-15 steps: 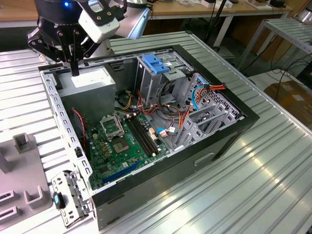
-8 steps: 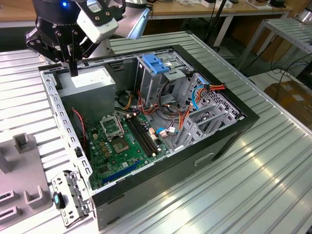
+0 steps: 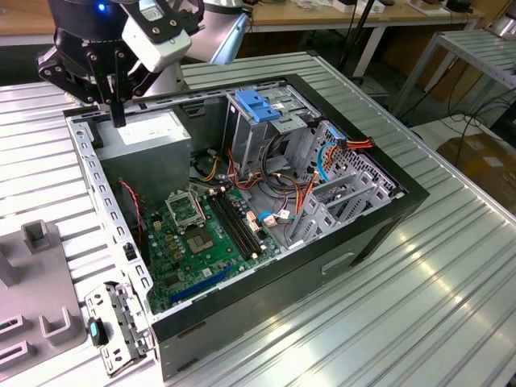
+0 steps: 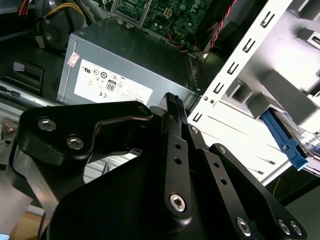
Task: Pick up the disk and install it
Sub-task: 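Reach for the disk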
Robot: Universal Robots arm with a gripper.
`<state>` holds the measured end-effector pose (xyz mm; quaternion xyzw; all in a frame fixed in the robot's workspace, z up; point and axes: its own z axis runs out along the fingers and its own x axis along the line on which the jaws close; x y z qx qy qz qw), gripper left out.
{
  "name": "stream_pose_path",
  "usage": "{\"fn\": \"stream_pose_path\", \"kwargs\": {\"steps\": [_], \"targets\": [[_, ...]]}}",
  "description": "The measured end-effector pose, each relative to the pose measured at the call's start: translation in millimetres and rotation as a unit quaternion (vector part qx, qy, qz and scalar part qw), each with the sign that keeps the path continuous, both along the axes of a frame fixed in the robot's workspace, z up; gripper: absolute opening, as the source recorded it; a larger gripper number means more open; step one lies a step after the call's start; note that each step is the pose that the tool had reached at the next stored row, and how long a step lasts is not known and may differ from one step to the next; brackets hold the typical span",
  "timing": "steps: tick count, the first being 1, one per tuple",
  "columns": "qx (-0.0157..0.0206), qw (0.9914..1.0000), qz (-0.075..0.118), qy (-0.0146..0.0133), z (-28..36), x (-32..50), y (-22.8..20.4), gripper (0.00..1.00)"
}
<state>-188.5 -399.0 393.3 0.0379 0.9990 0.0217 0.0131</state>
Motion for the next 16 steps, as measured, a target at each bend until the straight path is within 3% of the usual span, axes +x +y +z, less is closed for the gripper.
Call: {"fn": "stream_pose_path", "kwargs": {"steps": [11,14,16], "targets": [[-0.0006,1.00000,0.000,0.0000,0.0,-4.1,0.0,0.11],[-0.0127,0.99992,0.000,0.0000,0.0,-4.1,1.4,0.11],[-0.0133,0.99991,0.001,0.0001,-0.1,-4.3,1.3,0.11]]}}
